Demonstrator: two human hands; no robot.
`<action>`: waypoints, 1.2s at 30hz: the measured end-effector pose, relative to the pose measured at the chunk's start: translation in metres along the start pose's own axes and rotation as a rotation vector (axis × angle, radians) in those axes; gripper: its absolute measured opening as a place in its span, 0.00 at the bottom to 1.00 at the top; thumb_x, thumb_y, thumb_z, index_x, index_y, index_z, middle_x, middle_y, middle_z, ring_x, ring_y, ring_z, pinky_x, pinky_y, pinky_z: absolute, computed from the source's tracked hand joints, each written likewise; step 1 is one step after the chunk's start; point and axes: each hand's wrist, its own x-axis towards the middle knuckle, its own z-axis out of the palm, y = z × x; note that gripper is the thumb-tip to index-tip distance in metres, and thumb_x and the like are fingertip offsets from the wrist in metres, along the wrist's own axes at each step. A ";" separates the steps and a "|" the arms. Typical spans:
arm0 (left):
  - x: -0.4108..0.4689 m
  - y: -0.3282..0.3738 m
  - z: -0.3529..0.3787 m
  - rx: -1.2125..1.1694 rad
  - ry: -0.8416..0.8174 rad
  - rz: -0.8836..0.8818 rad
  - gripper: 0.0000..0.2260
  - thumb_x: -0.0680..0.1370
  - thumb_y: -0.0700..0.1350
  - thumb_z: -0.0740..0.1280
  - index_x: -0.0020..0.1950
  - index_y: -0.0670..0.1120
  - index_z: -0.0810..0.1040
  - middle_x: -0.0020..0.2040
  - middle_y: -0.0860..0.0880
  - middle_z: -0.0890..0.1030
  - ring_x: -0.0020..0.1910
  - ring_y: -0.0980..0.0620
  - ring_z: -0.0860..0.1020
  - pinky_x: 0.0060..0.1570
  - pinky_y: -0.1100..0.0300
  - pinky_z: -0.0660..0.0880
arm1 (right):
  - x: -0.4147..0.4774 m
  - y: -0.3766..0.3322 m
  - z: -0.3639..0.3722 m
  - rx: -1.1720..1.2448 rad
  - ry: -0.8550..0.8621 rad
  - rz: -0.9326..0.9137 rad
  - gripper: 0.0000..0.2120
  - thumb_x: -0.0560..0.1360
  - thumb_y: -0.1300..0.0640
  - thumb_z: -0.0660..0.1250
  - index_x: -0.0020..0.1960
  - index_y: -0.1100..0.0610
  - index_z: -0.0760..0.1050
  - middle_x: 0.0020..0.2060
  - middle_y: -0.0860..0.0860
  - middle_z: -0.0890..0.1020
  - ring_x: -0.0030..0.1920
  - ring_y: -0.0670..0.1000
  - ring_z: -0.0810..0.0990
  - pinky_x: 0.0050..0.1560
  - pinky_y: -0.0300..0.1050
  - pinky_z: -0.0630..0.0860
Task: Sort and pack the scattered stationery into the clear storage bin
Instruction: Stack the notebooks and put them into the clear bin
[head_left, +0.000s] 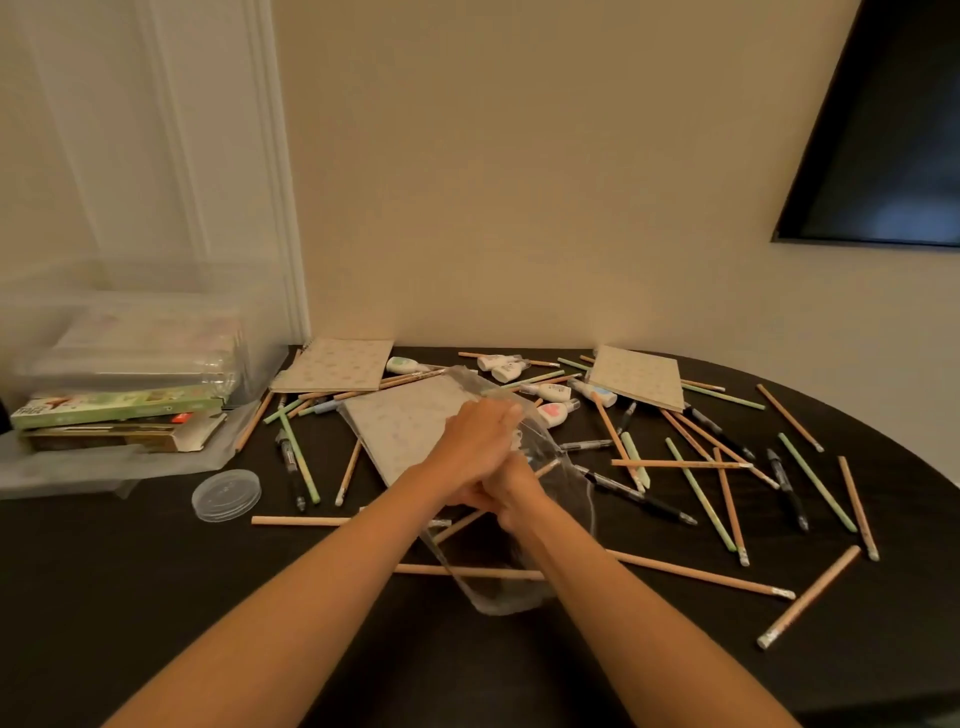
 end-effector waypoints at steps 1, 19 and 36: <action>0.001 0.003 -0.001 -0.018 -0.027 -0.044 0.16 0.83 0.45 0.51 0.60 0.41 0.75 0.60 0.41 0.76 0.59 0.44 0.72 0.57 0.52 0.67 | -0.001 -0.001 -0.003 -0.116 0.011 0.026 0.10 0.80 0.63 0.57 0.54 0.68 0.74 0.32 0.56 0.78 0.22 0.47 0.77 0.23 0.35 0.74; 0.038 -0.039 -0.049 -0.126 0.244 -0.342 0.13 0.78 0.42 0.57 0.49 0.35 0.78 0.53 0.39 0.79 0.56 0.39 0.74 0.48 0.56 0.69 | -0.048 -0.092 -0.043 0.066 -0.142 -0.102 0.12 0.74 0.69 0.64 0.57 0.69 0.74 0.46 0.62 0.80 0.29 0.49 0.83 0.27 0.34 0.77; 0.118 -0.222 -0.098 0.692 -0.153 -0.238 0.22 0.78 0.43 0.61 0.72 0.45 0.62 0.69 0.42 0.66 0.67 0.43 0.66 0.63 0.50 0.68 | 0.176 -0.093 0.114 -0.390 -0.078 -0.073 0.06 0.78 0.65 0.60 0.54 0.65 0.70 0.44 0.57 0.74 0.43 0.52 0.74 0.33 0.40 0.74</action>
